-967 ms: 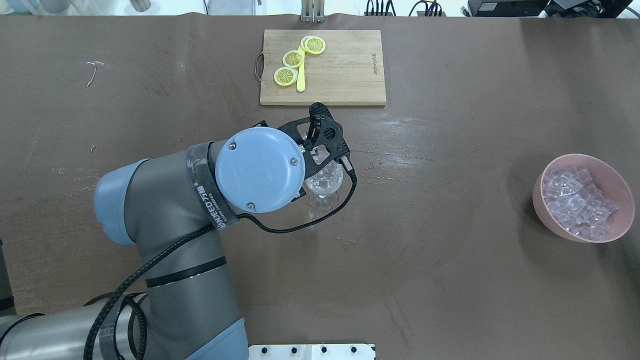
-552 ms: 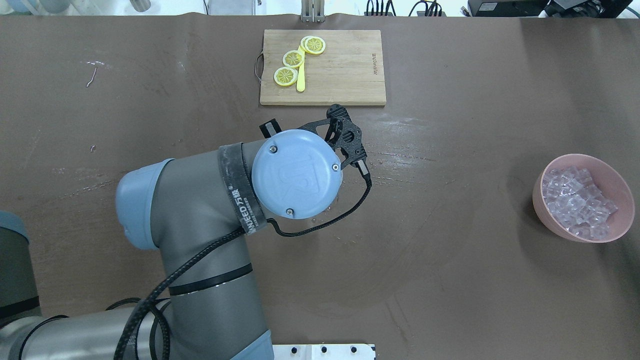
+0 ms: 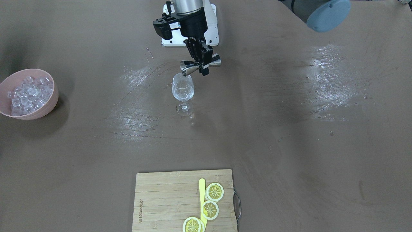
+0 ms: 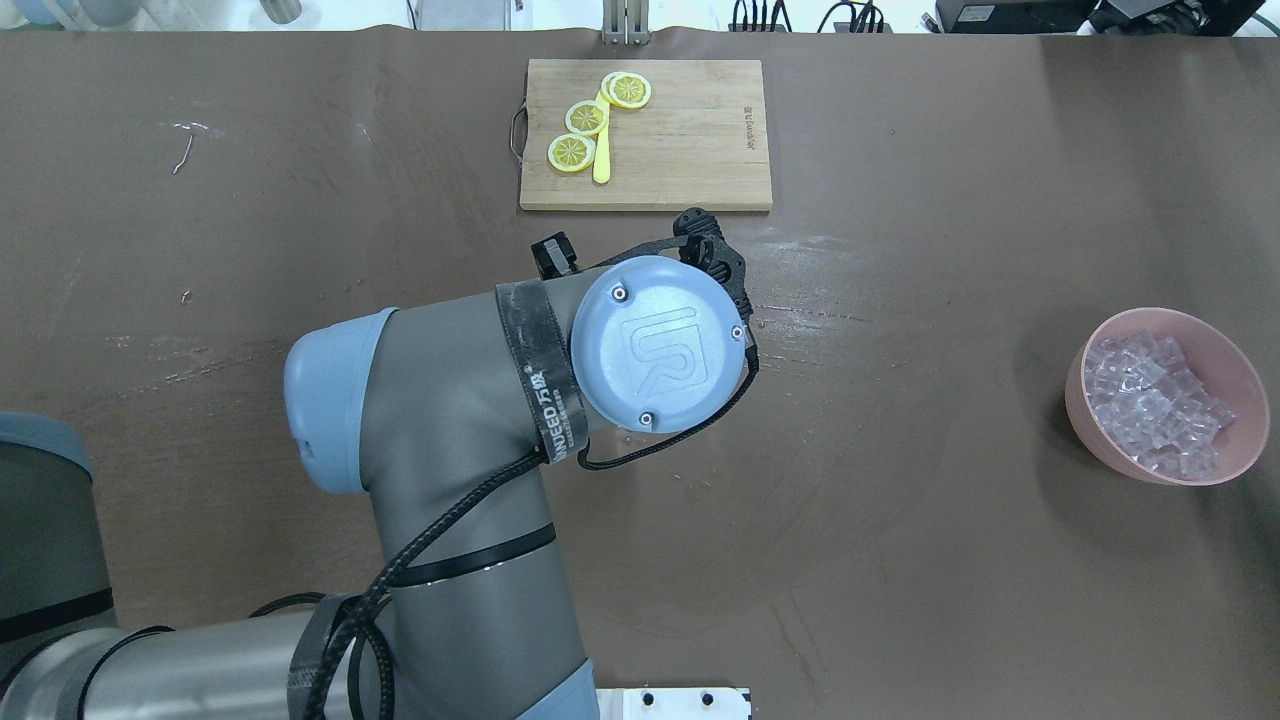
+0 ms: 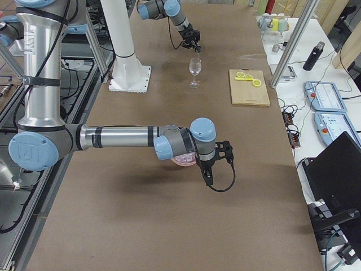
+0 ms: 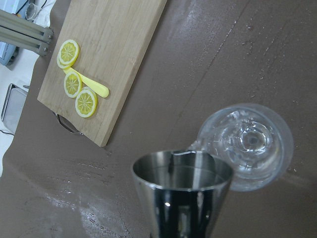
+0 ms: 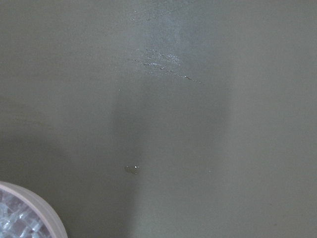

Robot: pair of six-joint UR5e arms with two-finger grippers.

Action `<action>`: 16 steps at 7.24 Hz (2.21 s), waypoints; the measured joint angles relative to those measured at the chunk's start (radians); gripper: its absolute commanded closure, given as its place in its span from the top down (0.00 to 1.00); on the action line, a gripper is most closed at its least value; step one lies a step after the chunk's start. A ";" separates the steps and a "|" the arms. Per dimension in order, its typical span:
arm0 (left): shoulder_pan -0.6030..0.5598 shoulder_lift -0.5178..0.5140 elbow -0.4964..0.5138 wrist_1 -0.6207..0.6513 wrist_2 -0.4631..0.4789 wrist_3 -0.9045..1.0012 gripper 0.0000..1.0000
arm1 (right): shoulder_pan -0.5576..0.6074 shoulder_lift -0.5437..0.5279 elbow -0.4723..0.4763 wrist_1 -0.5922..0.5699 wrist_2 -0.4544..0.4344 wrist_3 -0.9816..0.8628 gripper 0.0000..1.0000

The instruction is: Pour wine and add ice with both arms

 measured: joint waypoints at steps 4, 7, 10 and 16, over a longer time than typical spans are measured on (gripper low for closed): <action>0.010 -0.069 0.048 0.128 0.027 -0.002 0.00 | 0.000 0.000 -0.004 0.001 0.000 0.001 1.00; 0.010 -0.112 0.115 0.151 0.036 -0.006 0.00 | 0.000 0.000 -0.004 0.001 0.000 0.000 1.00; 0.010 -0.112 0.108 0.146 0.038 -0.008 0.00 | 0.000 0.000 -0.004 0.001 -0.001 0.000 1.00; 0.002 0.017 -0.072 -0.011 0.026 0.059 0.00 | 0.000 0.000 -0.003 0.001 -0.001 -0.001 1.00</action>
